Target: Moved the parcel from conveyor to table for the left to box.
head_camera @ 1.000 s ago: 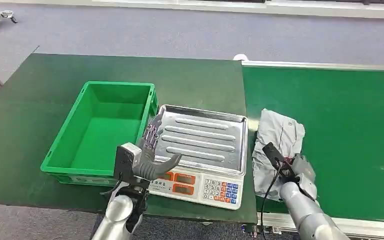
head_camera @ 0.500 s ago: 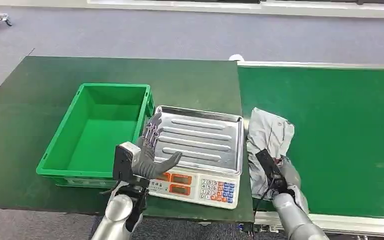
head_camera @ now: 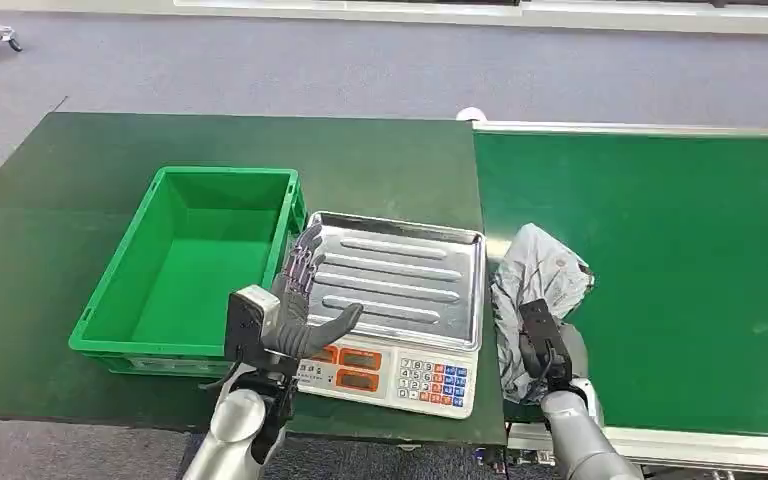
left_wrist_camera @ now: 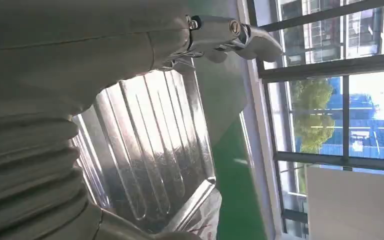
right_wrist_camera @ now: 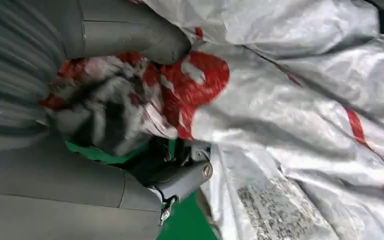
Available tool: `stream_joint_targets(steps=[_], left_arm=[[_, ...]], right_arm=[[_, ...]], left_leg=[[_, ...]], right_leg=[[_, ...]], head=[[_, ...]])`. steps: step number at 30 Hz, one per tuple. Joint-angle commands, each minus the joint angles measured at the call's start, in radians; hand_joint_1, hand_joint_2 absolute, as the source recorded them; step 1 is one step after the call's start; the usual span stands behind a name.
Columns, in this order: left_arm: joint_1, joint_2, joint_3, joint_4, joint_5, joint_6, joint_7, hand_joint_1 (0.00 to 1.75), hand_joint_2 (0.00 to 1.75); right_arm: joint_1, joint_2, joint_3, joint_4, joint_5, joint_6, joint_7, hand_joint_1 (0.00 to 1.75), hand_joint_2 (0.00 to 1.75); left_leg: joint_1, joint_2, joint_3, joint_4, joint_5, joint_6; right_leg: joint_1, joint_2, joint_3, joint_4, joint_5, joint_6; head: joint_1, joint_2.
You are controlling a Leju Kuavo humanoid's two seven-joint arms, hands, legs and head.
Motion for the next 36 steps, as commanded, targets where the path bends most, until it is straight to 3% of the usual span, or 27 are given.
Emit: stream_joint_targets(steps=[1, 5, 6, 15, 20, 28, 33, 36], left_arm=[[0.027, 0.02, 0.023, -0.018, -0.011, 0.027, 0.0, 0.0, 1.75], [0.045, 0.023, 0.036, -0.029, -0.017, 0.03, -0.004, 0.0, 1.75], [0.05, 0.021, 0.038, -0.027, -0.021, 0.029, -0.01, 0.0, 1.75], [0.052, 0.011, 0.046, -0.01, -0.032, 0.033, -0.037, 0.0, 1.75], [0.05, 0.007, 0.052, -0.017, -0.033, 0.033, -0.037, 0.0, 1.75], [0.028, 0.012, 0.085, -0.026, -0.04, 0.039, -0.038, 0.0, 1.75], [0.05, 0.017, 0.098, -0.067, -0.044, 0.042, -0.036, 0.0, 1.75], [0.052, 0.018, 0.098, -0.071, -0.044, 0.043, -0.036, 0.0, 1.75]], right_arm=[[0.021, 0.023, -0.052, -0.252, -0.142, -0.136, -0.177, 1.75, 1.75], [0.183, 0.013, 0.11, -0.721, -0.165, -0.121, -0.04, 1.75, 1.75], [0.215, 0.009, 0.141, -0.827, -0.179, -0.138, -0.073, 1.75, 1.75], [0.307, 0.004, 0.277, -1.116, -0.171, -0.185, -0.062, 1.75, 1.75], [0.298, -0.001, 0.298, -1.128, -0.19, -0.182, -0.06, 1.75, 1.75], [0.24, 0.006, 0.48, -0.944, -0.219, 0.007, -0.029, 1.75, 1.75], [0.206, 0.042, 0.616, -0.773, -0.219, 0.023, -0.03, 1.75, 1.75], [0.205, 0.047, 0.622, -0.763, -0.216, 0.012, -0.033, 1.75, 1.75]], left_leg=[[-0.001, 0.001, 0.0, -0.002, 0.0, 0.0], [-0.001, -0.002, -0.002, -0.002, 0.0, 0.0], [-0.001, -0.005, -0.003, -0.001, 0.001, 0.0], [-0.002, -0.007, -0.005, 0.0, 0.0, 0.001], [-0.002, -0.006, -0.004, 0.0, 0.0, 0.001], [-0.001, -0.003, -0.002, -0.002, 0.0, 0.001], [0.0, 0.001, 0.0, -0.003, 0.0, 0.001], [-0.001, -0.001, 0.0, -0.003, 0.0, 0.001]], right_leg=[[0.0, -0.001, 0.0, -0.001, 0.0, 0.0], [0.0, -0.004, -0.001, -0.001, 0.0, 0.0], [0.001, -0.005, -0.002, 0.0, -0.001, 0.0], [-0.001, -0.008, -0.002, 0.001, -0.002, 0.002], [-0.001, -0.008, -0.001, 0.0, -0.002, 0.002], [0.0, -0.005, 0.0, -0.002, -0.001, 0.001], [0.001, -0.002, 0.001, -0.003, 0.0, 0.001], [0.001, -0.003, 0.001, -0.002, -0.001, 0.001]], head=[[0.0, 0.0], [0.0, 0.0], [0.0, 0.0], [0.0, 0.0], [0.0, 0.0], [0.0, 0.0], [0.0, 0.0], [0.0, 0.0]])
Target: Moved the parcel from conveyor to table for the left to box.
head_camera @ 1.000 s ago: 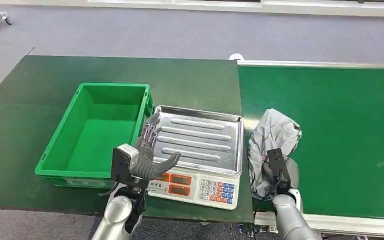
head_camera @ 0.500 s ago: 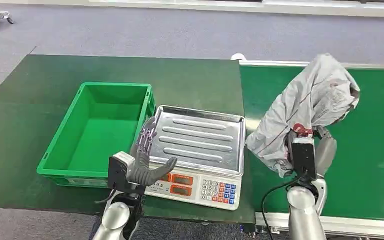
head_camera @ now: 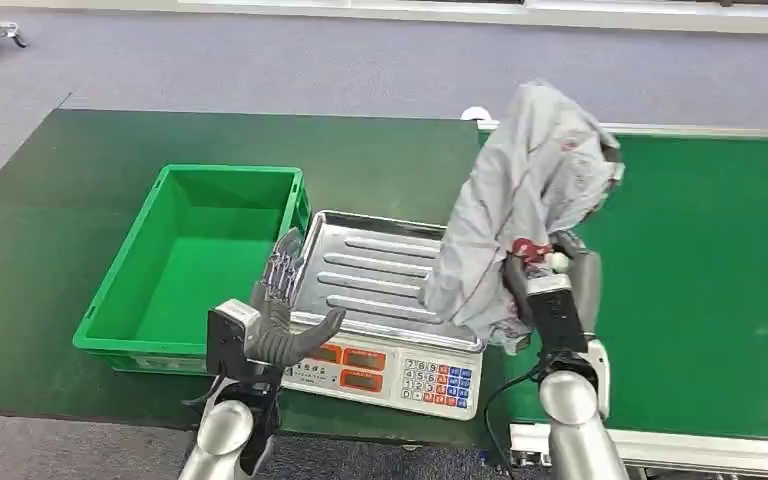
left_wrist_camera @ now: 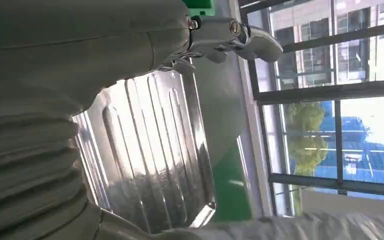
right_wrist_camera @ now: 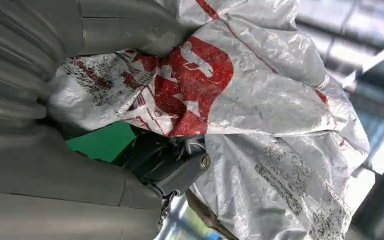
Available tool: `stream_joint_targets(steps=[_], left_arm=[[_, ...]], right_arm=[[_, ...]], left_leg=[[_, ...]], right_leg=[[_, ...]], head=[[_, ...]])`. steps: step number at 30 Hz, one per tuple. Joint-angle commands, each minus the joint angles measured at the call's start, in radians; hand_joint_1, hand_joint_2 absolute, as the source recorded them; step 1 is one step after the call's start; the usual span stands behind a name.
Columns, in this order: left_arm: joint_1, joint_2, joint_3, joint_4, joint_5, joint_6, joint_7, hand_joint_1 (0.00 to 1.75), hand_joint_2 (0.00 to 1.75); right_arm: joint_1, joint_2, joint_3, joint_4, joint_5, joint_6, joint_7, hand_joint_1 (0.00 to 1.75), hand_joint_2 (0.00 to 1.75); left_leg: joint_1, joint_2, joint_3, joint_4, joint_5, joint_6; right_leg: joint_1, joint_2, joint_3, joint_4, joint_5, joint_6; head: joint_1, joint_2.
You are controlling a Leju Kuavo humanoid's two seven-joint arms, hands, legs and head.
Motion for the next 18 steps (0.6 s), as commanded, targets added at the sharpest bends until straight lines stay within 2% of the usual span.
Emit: stream_joint_targets(steps=[1, 7, 8, 9, 14, 17, 18], left_arm=[[-0.003, 0.014, 0.053, -0.008, -0.007, 0.005, 0.006, 0.0, 1.75], [0.002, 0.017, 0.049, -0.023, -0.013, 0.006, 0.014, 0.0, 1.75], [-0.001, 0.02, 0.044, -0.022, -0.027, 0.014, 0.019, 0.0, 1.75], [-0.005, 0.02, 0.041, -0.02, -0.034, 0.019, 0.021, 0.0, 1.75], [-0.04, 0.039, 0.009, -0.002, -0.175, 0.088, 0.031, 0.0, 1.75], [-0.064, 0.048, 0.006, 0.019, -0.218, 0.072, 0.032, 0.0, 1.75], [-0.071, 0.047, 0.008, 0.028, -0.224, 0.068, 0.029, 0.0, 1.75]], right_arm=[[-0.075, 0.02, 0.183, 0.238, -0.013, 0.0, -0.002, 1.75, 1.75], [-0.094, 0.026, 0.221, 0.291, -0.033, 0.01, 0.015, 1.75, 1.75], [-0.09, 0.021, 0.225, 0.29, -0.027, -0.011, 0.015, 0.19, 1.75], [-0.079, 0.016, 0.223, 0.275, -0.037, -0.021, 0.017, 0.0, 1.75], [-0.016, -0.02, 0.19, 0.167, -0.123, 0.011, 0.035, 0.0, 1.75], [0.027, -0.055, 0.121, 0.104, -0.311, 0.182, 0.017, 0.0, 1.75], [0.032, -0.059, 0.104, 0.099, -0.314, 0.184, 0.005, 0.0, 1.75]], left_leg=[[0.001, 0.003, 0.003, -0.002, 0.0, 0.0], [0.0, 0.002, 0.003, -0.002, 0.0, 0.0], [0.001, 0.003, 0.004, -0.003, 0.0, 0.001], [0.0, 0.002, 0.002, -0.002, 0.0, 0.0], [0.001, -0.003, 0.002, -0.002, 0.0, 0.0], [0.001, -0.006, 0.002, -0.002, 0.001, 0.0], [0.0, -0.008, 0.001, -0.002, 0.001, 0.001]], right_leg=[[0.001, 0.002, 0.002, -0.002, 0.0, -0.001], [0.0, 0.002, 0.002, -0.002, 0.0, -0.001], [0.001, 0.002, 0.004, -0.003, 0.001, -0.001], [0.0, 0.002, 0.002, -0.002, 0.0, -0.001], [0.0, -0.003, 0.004, -0.003, 0.0, -0.001], [0.0, -0.006, 0.004, -0.003, -0.001, -0.001], [0.0, -0.007, 0.003, -0.002, -0.001, 0.0]], head=[[0.0, 0.0], [0.0, 0.0], [0.0, 0.0], [0.0, 0.0], [0.0, 0.0], [0.0, 0.0], [0.0, 0.0]])
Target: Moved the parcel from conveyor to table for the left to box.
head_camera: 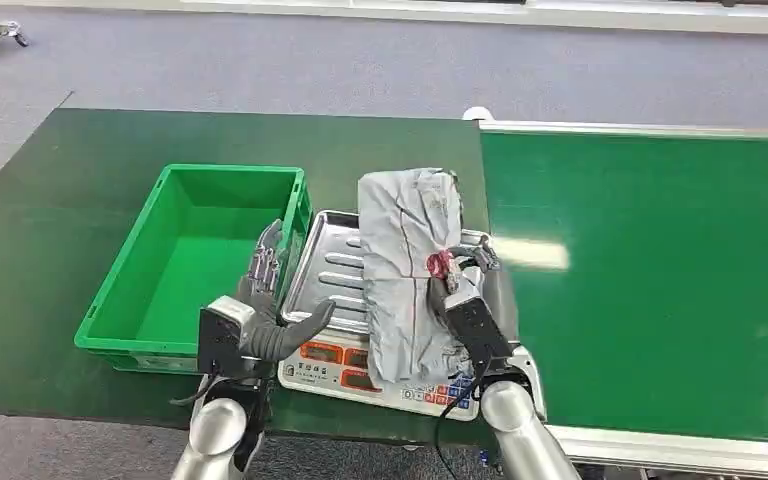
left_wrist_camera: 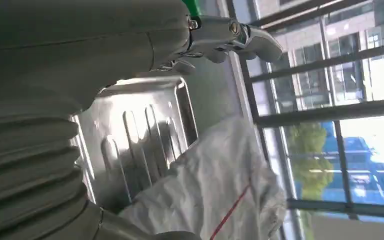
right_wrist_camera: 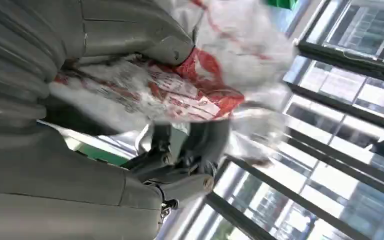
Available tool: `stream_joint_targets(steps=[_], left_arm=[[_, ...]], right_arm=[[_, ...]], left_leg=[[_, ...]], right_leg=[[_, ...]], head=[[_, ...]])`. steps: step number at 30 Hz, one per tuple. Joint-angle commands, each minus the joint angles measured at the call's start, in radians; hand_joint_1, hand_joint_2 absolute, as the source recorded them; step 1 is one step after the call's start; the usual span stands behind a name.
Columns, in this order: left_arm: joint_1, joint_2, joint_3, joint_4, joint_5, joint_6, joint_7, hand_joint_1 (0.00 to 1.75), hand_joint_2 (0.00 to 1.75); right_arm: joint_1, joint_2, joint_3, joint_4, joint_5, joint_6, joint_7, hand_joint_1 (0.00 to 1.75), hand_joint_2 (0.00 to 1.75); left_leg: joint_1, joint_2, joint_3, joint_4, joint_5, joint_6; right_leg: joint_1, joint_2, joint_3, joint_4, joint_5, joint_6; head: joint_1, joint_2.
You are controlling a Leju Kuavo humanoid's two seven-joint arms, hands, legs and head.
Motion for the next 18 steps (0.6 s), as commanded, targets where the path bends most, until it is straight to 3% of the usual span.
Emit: stream_joint_targets(steps=[1, 3, 4, 6, 7, 13, 15, 18], left_arm=[[-0.079, 0.042, -0.002, 0.082, -0.105, -0.011, 0.002, 0.0, 1.75], [-0.081, 0.041, 0.001, 0.085, -0.106, -0.013, 0.001, 0.0, 1.75], [-0.096, 0.049, -0.01, 0.105, -0.106, -0.045, -0.004, 0.0, 1.75], [-0.132, 0.052, -0.018, 0.157, -0.115, -0.063, -0.018, 0.0, 1.75], [-0.15, 0.062, -0.034, 0.18, -0.137, -0.069, -0.023, 0.0, 1.75], [-0.289, 0.115, -0.151, 0.384, -0.275, -0.192, -0.086, 0.0, 1.75], [-0.35, 0.115, -0.191, 0.478, -0.353, -0.167, -0.118, 0.0, 1.75], [-0.446, 0.109, -0.25, 0.632, -0.401, -0.243, -0.162, 0.0, 1.75]], right_arm=[[0.053, -0.086, -0.107, -0.08, -0.216, 0.177, -0.038, 0.0, 1.75], [0.051, -0.09, -0.115, -0.082, -0.217, 0.184, -0.04, 0.0, 1.75], [0.06, -0.084, -0.148, -0.093, -0.369, 0.344, -0.06, 0.0, 1.75], [0.065, -0.087, -0.204, -0.072, -0.401, 0.349, -0.092, 0.0, 1.75], [0.062, -0.086, -0.222, -0.057, -0.472, 0.422, -0.084, 0.0, 1.75], [-0.029, -0.063, -0.297, 0.103, -0.557, 0.51, -0.108, 0.0, 1.75], [-0.046, -0.054, -0.318, 0.125, -0.552, 0.511, -0.118, 0.0, 1.75], [-0.053, -0.047, -0.335, 0.119, -0.559, 0.553, -0.112, 0.0, 1.75]], left_leg=[[0.001, -0.005, 0.002, -0.002, 0.001, 0.0], [0.0, -0.003, 0.001, -0.001, 0.001, 0.0], [0.0, -0.003, 0.002, -0.002, 0.001, 0.001], [0.0, -0.003, 0.003, -0.002, 0.001, 0.001], [0.0, -0.004, 0.001, -0.001, 0.001, 0.0], [0.0, -0.002, 0.001, -0.001, 0.001, 0.001], [0.0, -0.002, 0.003, -0.002, 0.002, 0.001], [0.0, -0.004, 0.003, -0.003, 0.003, 0.0]], right_leg=[[0.001, -0.007, 0.005, -0.003, -0.001, 0.0], [0.0, -0.004, 0.002, -0.001, 0.0, 0.0], [0.0, -0.005, 0.003, -0.003, 0.0, 0.0], [0.0, -0.005, 0.004, -0.003, 0.0, 0.0], [0.001, -0.006, 0.003, -0.002, 0.0, 0.0], [0.0, -0.003, 0.002, -0.001, 0.001, 0.0], [0.0, -0.004, 0.004, -0.003, 0.002, -0.001], [0.0, -0.006, 0.004, -0.003, 0.002, -0.001]], head=[[0.0, 0.0], [0.0, 0.0], [0.0, 0.0], [0.0, 0.0], [0.0, 0.0], [0.0, 0.0], [0.0, 0.0], [0.0, 0.0]])
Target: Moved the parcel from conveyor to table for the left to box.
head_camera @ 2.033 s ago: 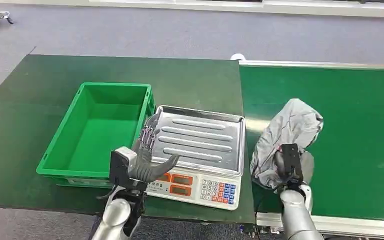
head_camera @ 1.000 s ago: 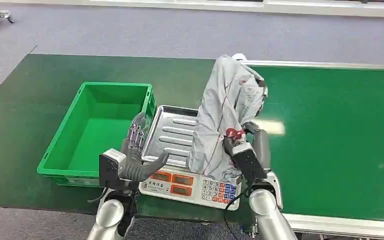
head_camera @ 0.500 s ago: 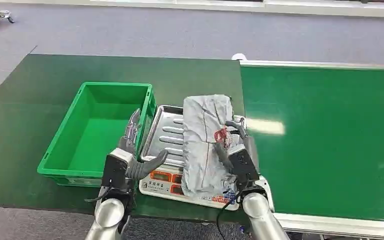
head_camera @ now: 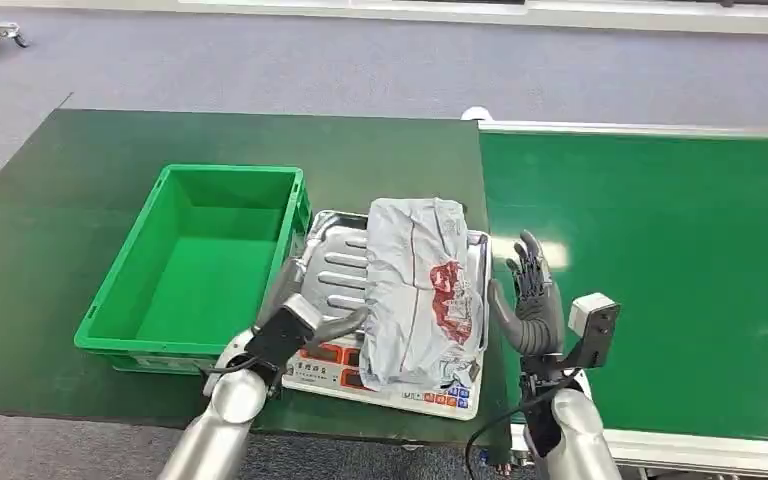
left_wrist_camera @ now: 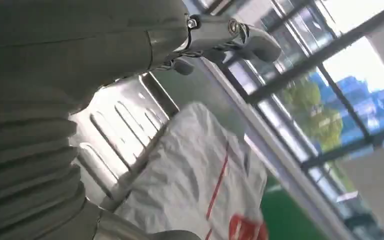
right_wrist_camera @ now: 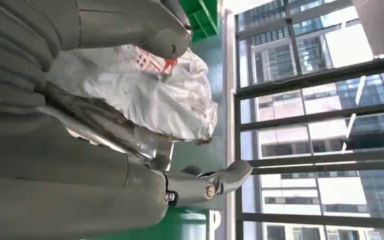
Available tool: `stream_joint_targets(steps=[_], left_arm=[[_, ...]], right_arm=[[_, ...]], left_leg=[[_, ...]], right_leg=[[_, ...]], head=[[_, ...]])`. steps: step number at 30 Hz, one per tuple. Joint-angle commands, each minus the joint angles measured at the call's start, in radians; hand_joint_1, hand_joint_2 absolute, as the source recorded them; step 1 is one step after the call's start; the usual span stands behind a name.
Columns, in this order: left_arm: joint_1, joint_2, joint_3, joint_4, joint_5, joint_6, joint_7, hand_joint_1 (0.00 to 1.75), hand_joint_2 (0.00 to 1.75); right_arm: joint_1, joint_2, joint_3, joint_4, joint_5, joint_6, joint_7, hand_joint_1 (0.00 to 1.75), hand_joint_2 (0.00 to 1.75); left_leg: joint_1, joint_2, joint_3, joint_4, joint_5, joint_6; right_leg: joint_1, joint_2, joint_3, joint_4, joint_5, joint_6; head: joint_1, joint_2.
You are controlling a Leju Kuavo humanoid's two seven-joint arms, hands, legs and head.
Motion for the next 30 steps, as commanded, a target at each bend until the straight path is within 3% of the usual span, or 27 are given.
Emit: stream_joint_targets(steps=[1, 7, 12, 13, 14, 28, 30], left_arm=[[-0.313, 0.069, -0.247, 0.506, -0.176, -0.113, -0.084, 0.0, 1.75], [-0.44, 0.082, -0.363, 0.698, -0.287, -0.157, -0.136, 0.0, 1.75], [-0.53, 0.091, -0.485, 0.797, -0.367, -0.289, -0.167, 0.0, 1.75], [-0.542, 0.09, -0.502, 0.804, -0.379, -0.293, -0.167, 0.09, 1.75], [-0.556, 0.085, -0.516, 0.814, -0.387, -0.309, -0.164, 1.75, 1.75], [-0.62, 0.081, -0.589, 0.833, -0.405, -0.374, -0.151, 1.75, 1.75], [-0.636, 0.088, -0.601, 0.801, -0.386, -0.304, -0.146, 1.75, 1.75]], right_arm=[[-0.103, 0.007, -0.125, 0.16, -0.022, 0.083, -0.003, 0.0, 1.75], [-0.099, 0.006, -0.147, 0.126, -0.023, 0.122, 0.002, 0.0, 1.75], [-0.095, -0.011, -0.141, 0.111, -0.023, 0.13, 0.003, 0.0, 1.75], [-0.096, -0.015, -0.139, 0.112, -0.024, 0.128, 0.003, 0.0, 1.75], [-0.097, -0.017, -0.14, 0.112, -0.028, 0.128, 0.001, 0.0, 1.75], [-0.078, -0.026, -0.124, 0.057, -0.038, 0.119, -0.001, 0.0, 1.75], [-0.069, -0.028, -0.124, 0.048, -0.038, 0.105, 0.0, 0.0, 1.75]], left_leg=[[0.0, -0.004, 0.002, -0.002, 0.003, 0.0], [0.0, -0.002, 0.001, 0.0, 0.002, 0.0], [0.0, 0.0, 0.002, -0.001, 0.002, 0.0], [0.001, -0.001, 0.001, 0.0, 0.002, 0.0], [0.0, -0.001, 0.0, 0.0, 0.002, 0.0], [0.0, 0.0, 0.006, -0.002, 0.003, 0.0], [0.0, 0.0, 0.006, -0.001, 0.002, -0.001]], right_leg=[[0.0, -0.006, 0.003, -0.002, 0.001, -0.001], [0.0, -0.003, 0.002, -0.001, 0.001, 0.0], [0.001, -0.002, 0.003, -0.001, 0.001, -0.001], [0.001, -0.002, 0.002, -0.001, 0.001, 0.0], [0.0, -0.002, 0.001, 0.0, 0.001, 0.0], [0.0, -0.001, 0.007, -0.002, 0.001, 0.0], [0.0, 0.0, 0.007, -0.001, 0.001, 0.0]], head=[[0.0, 0.0], [0.0, 0.0], [0.0, 0.0], [0.0, 0.0], [0.0, 0.0], [0.0, 0.0], [0.0, 0.0]])
